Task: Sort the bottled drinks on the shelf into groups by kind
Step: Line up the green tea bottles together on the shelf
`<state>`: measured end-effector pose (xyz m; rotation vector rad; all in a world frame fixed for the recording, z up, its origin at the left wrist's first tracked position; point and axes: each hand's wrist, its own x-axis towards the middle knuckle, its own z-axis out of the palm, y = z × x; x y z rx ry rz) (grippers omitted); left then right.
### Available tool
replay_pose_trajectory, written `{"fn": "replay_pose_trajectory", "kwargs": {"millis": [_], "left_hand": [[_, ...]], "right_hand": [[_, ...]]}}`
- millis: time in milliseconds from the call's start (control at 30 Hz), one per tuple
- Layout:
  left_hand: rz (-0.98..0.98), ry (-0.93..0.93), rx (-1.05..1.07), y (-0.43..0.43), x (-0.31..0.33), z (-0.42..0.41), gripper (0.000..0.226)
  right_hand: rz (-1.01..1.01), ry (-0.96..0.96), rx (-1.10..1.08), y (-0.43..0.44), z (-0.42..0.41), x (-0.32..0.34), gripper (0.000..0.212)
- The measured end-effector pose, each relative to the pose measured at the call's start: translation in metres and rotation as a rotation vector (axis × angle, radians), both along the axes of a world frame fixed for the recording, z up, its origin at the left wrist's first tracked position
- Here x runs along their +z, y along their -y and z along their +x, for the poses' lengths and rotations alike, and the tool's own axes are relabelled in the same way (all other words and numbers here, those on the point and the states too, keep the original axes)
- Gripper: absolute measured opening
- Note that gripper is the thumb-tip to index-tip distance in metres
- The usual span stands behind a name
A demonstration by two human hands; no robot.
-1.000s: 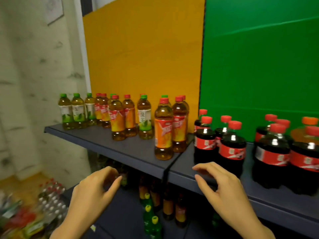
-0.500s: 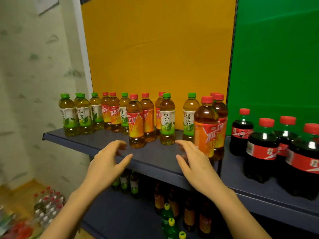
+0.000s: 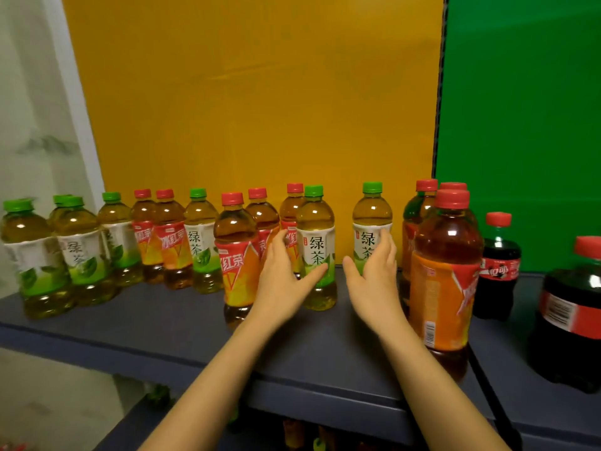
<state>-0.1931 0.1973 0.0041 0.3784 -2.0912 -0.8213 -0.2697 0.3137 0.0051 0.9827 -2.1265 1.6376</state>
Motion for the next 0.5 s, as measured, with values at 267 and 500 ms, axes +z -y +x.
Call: {"fn": "replay_pose_trajectory", "kwargs": {"millis": [267, 500], "left_hand": [[0.078, -0.057, 0.019, 0.023, 0.003, -0.055, 0.096], [0.113, -0.042, 0.005, 0.029, 0.002, -0.063, 0.076]], "right_hand": [[-0.158, 0.156, -0.207, 0.03, -0.03, 0.006, 0.084], [-0.101, 0.2, -0.279, 0.042, -0.046, 0.002, 0.09]]}}
